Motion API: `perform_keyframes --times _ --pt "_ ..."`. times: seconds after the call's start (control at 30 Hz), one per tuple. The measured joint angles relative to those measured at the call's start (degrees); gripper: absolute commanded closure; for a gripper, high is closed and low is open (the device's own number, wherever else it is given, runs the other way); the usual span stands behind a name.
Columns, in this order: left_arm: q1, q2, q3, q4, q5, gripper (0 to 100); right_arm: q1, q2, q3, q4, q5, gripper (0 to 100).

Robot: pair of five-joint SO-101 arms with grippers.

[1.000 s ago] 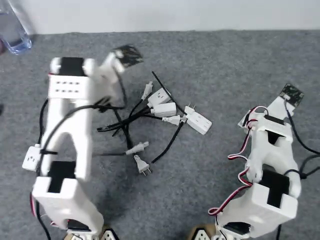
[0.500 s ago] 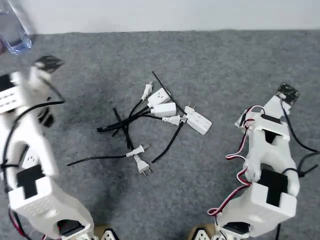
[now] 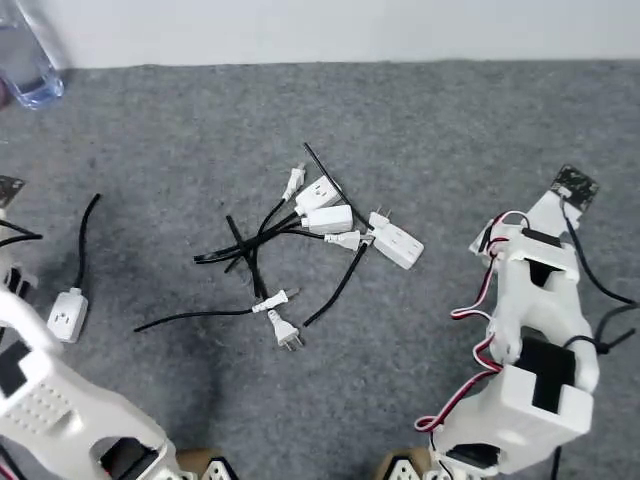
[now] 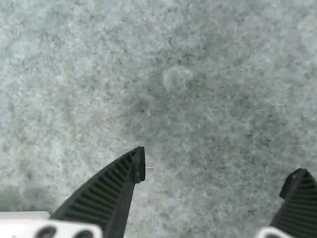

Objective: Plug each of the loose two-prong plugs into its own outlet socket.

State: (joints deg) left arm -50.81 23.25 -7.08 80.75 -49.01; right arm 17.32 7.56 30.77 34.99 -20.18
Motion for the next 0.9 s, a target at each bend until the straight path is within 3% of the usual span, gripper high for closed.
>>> perform_keyframes --times 0.13,0.27,0.33,0.73,0.9 --pt "0.00 1.93 0.00 -1.93 -0.18 95 -0.62 0.00 0.00 0.00 0.00 57.4" --pt "0.00 1.93 0.00 -2.02 -0.18 76 -0.70 0.00 0.00 0.00 0.00 57.4" --pt "-0.09 1.93 0.18 -1.93 -0.18 71 -0.70 0.00 0.00 0.00 0.00 57.4" --pt "2.64 1.93 -4.13 3.96 0.53 72 -0.70 0.00 0.00 0.00 0.00 57.4" --pt "12.57 1.85 -15.56 14.86 4.57 72 -0.70 0.00 0.00 0.00 0.00 57.4"
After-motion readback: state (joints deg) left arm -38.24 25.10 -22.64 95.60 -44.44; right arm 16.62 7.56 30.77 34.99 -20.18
